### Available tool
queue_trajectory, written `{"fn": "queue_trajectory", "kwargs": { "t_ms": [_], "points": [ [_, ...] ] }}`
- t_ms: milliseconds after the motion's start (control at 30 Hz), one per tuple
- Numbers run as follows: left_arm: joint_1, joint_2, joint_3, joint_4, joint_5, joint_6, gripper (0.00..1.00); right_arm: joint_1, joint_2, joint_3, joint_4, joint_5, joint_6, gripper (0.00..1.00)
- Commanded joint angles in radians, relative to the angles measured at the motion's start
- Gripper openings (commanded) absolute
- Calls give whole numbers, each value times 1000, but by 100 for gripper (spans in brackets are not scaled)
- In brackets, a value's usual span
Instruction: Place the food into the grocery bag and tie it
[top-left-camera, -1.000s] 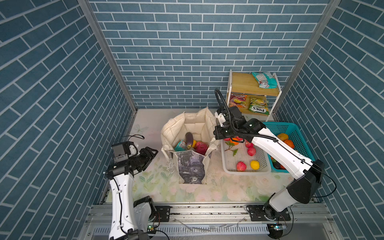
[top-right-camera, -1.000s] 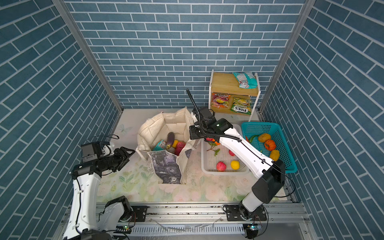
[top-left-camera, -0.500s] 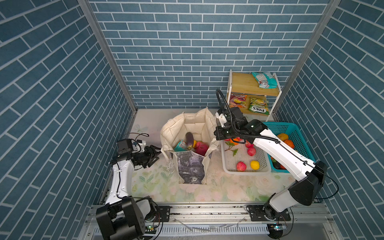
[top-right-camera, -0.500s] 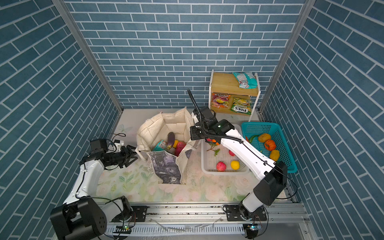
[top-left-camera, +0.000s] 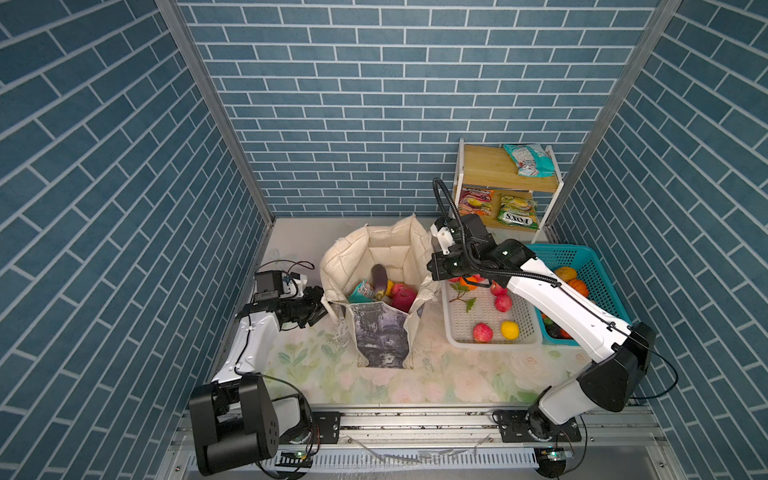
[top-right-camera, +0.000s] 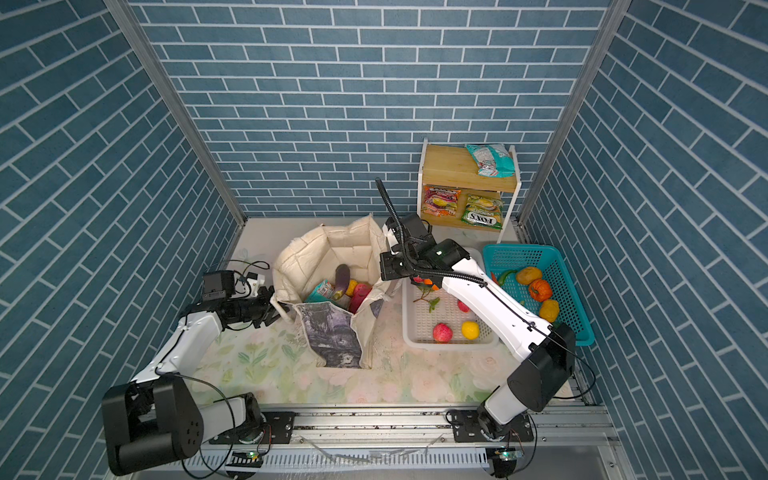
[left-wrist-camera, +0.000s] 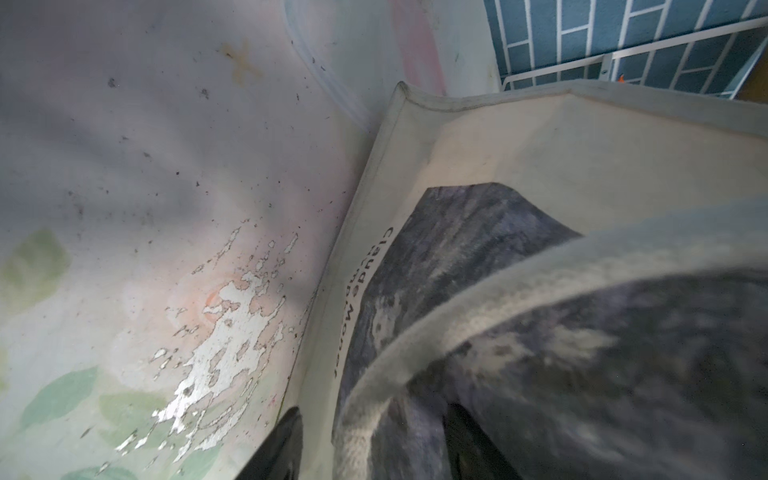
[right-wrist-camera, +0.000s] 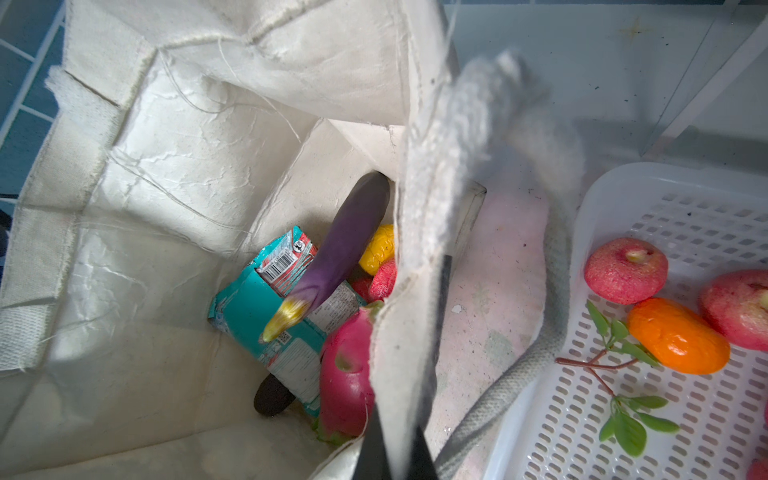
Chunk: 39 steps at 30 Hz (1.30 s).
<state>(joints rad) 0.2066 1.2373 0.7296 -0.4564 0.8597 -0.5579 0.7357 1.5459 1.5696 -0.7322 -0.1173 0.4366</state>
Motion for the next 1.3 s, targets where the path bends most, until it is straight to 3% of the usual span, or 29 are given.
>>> {"fn": "queue_trajectory", "kwargs": {
  "t_ms": [0,267,433,833,1067,1267],
  "points": [
    [-17,28,-9,22,-40,6,55,-7,-29,5,45,-4,-36,0],
    [-44,75,-4,39,-74,23,47,-7,-20,8,43,-6,-36,0],
    [-63,97,5,55,-71,20,37,-9,-13,9,43,-7,-36,0],
    [-41,-44,99,-108,-134,46,12,-10,-16,14,36,-2,-37,0],
    [68,-185,209,-290,-141,79,10,-10,-12,20,32,-4,-35,0],
    [111,-289,330,-357,-119,51,10,-10,-16,27,29,-1,-35,0]
  ]
}}
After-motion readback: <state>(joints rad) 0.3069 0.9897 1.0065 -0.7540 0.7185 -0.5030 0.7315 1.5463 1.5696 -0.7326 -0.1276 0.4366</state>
